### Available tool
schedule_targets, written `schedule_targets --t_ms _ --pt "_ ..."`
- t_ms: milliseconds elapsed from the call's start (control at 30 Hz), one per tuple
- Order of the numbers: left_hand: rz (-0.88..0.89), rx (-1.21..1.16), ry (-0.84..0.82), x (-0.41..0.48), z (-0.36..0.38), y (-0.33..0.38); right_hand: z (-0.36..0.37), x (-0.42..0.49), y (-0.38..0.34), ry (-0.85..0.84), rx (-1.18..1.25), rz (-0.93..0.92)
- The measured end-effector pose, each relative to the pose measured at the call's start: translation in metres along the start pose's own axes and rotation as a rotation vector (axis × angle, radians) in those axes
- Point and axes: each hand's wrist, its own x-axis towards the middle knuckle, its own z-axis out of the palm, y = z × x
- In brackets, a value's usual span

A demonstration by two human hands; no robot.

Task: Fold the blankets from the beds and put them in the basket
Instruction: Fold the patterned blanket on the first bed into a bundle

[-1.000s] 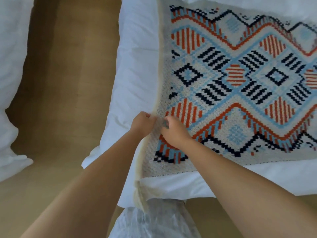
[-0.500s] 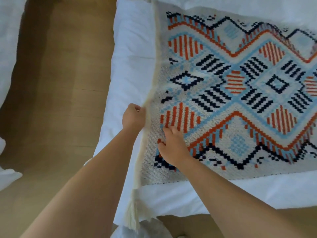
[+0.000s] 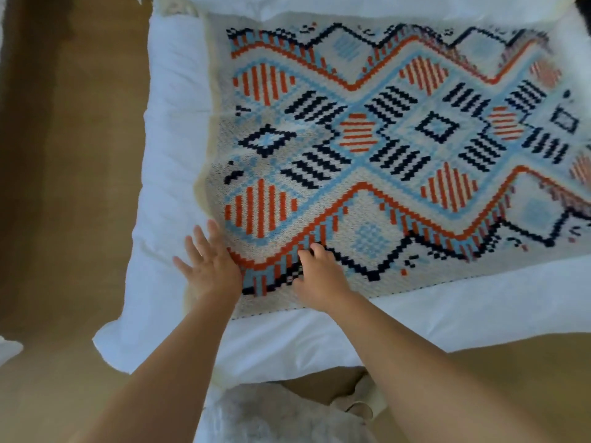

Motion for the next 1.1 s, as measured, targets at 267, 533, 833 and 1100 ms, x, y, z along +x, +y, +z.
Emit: schedule_targets --t_ms 267,533,833,1100 --pt "0.204 0.042 -0.129 -0.078 0.005 0.156 -0.048 -0.061 0.16 0.076 -0.064 -0.039" --pt "0.444 0.015 -0.315 -0.169 0.033 0.332 -0.107 -0.101 0.333 0.129 0.05 0.162" --pt "0.671 -0.014 -0.29 -0.181 0.031 0.496 -0.167 -0.075 0.436 0.226 0.325 0.279" --pt "0.806 0.128 -0.258 -0.168 0.027 0.622 -0.21 -0.067 0.558 0.325 0.426 0.485"
